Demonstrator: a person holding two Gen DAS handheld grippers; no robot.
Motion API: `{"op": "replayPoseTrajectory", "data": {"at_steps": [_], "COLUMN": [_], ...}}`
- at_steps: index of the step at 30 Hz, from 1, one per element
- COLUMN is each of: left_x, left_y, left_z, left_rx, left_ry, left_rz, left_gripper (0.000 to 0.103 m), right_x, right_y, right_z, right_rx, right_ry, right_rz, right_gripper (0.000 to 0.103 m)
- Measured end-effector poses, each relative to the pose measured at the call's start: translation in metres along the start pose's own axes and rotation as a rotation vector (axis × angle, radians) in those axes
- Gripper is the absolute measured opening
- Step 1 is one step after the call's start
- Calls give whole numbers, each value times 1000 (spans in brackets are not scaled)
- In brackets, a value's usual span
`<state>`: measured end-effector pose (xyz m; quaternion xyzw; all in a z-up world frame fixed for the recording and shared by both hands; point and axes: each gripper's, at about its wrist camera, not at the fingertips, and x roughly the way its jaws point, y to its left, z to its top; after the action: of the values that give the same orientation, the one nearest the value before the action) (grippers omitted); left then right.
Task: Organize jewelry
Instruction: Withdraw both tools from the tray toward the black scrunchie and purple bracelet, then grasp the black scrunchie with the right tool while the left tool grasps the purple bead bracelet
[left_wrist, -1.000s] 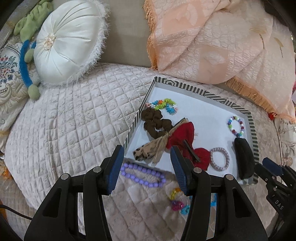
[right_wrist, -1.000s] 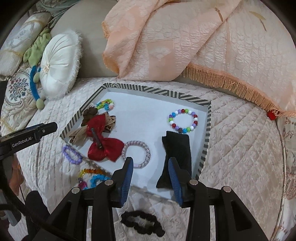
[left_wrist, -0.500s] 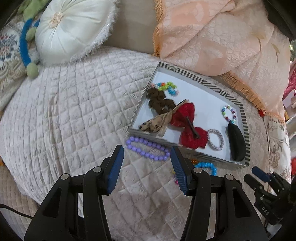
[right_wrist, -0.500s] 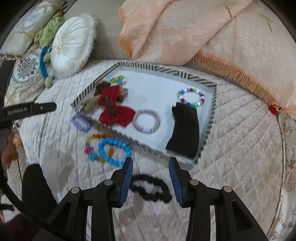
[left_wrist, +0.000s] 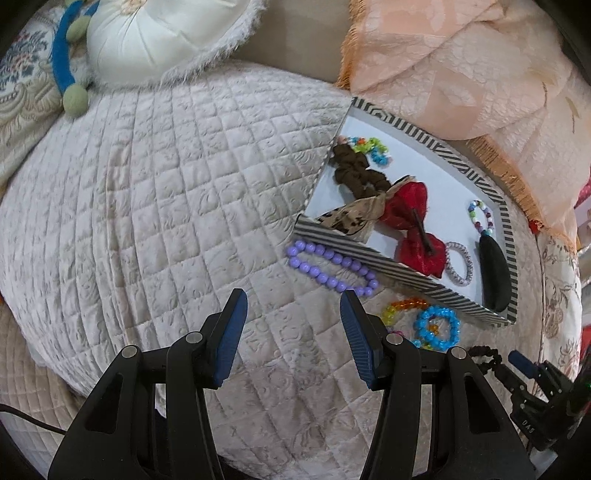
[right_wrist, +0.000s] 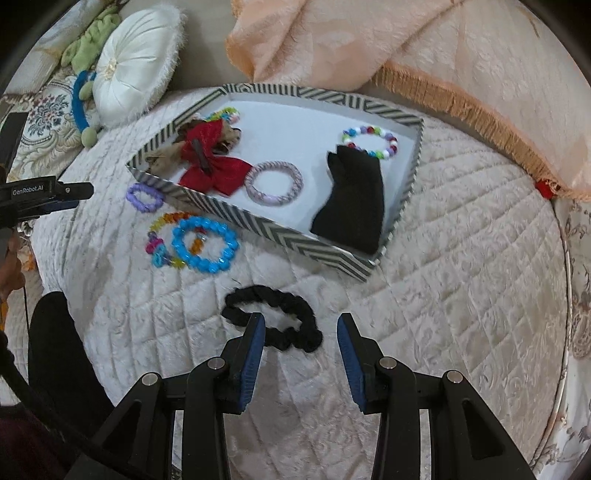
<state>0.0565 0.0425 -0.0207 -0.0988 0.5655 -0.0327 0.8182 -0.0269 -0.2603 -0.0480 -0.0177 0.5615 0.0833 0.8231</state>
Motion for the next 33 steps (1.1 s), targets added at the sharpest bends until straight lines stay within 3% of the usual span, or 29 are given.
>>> {"op": "replayPoseTrajectory", "data": {"at_steps": [33], "left_x": [22], "left_y": [6], "left_z": [3], "left_rx": [-17], "left_ry": [40], "left_rz": [19], "left_gripper": [52], "right_x": [39], "right_y": [-8], "right_z": [9], "right_rx": [23], "right_ry": [68], "right_rz": [12], "right_gripper": [39]}}
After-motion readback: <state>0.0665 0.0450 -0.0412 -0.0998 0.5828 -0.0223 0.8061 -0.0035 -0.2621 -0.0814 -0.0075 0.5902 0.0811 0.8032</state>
